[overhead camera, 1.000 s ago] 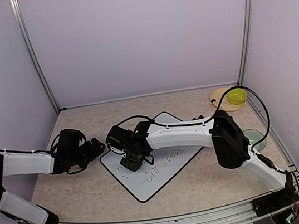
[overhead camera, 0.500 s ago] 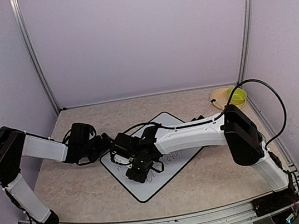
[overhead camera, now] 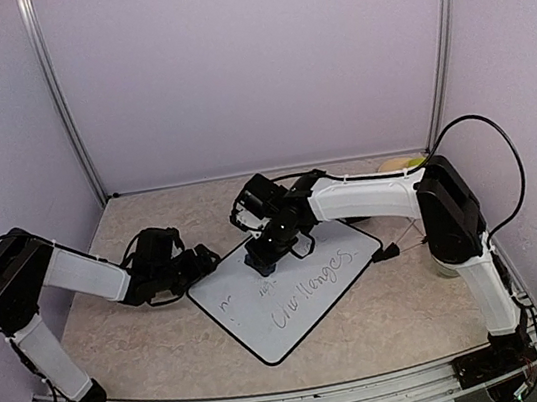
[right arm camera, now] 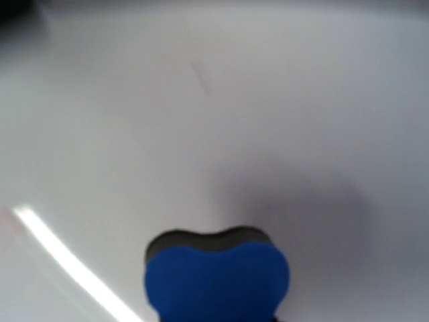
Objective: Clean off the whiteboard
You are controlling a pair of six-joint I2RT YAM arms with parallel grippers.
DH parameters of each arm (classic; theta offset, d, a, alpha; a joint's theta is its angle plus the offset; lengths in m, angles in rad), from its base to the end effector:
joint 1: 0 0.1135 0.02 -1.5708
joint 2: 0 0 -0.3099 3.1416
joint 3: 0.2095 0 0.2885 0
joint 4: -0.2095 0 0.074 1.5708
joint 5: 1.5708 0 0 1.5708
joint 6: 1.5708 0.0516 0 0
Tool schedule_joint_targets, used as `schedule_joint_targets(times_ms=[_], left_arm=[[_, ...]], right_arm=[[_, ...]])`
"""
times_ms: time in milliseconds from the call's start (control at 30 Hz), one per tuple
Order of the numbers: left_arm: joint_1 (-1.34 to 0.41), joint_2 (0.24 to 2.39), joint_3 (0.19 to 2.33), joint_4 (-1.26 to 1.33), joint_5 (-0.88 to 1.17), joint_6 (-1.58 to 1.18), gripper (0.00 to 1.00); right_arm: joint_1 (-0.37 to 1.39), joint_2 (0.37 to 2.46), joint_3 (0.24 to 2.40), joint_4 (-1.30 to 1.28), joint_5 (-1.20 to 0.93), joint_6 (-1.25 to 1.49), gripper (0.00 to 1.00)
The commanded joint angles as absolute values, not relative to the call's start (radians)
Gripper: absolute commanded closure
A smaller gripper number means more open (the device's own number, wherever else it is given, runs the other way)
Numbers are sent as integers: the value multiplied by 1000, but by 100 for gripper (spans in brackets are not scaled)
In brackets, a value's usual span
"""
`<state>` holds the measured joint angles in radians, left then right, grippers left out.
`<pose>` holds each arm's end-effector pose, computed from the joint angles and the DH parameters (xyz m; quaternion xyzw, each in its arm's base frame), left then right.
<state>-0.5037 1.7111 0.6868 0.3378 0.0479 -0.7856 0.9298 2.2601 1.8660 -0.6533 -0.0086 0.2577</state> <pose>0.3127 -0.1751 0.1309 -0.1168 0.8961 -0.2744 0.3289 0.3366 0.4519 0.1909 -0.3196 0.9115 0.1482 0.2121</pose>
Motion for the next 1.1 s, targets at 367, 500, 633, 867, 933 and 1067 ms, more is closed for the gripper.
schedule_joint_targets(times_ms=[367, 500, 633, 867, 933, 1067], left_arm=[[-615, 1573, 480, 401, -24, -896, 10], [-612, 1468, 445, 402, -79, -886, 10], [-610, 1389, 423, 381, -126, -878, 10], [-603, 1261, 370, 349, -196, -896, 10], [-602, 1223, 355, 339, -211, -900, 10], [-594, 1177, 344, 318, -219, -897, 10]], right_arm=[[959, 2317, 1902, -616, -275, 339, 68], [968, 2358, 1942, -663, -322, 322, 69], [1003, 2412, 2015, -723, -360, 296, 69], [1067, 2477, 2086, -778, -401, 277, 69], [1080, 2483, 2085, -780, -389, 277, 69], [1089, 2469, 2053, -773, -305, 285, 69]])
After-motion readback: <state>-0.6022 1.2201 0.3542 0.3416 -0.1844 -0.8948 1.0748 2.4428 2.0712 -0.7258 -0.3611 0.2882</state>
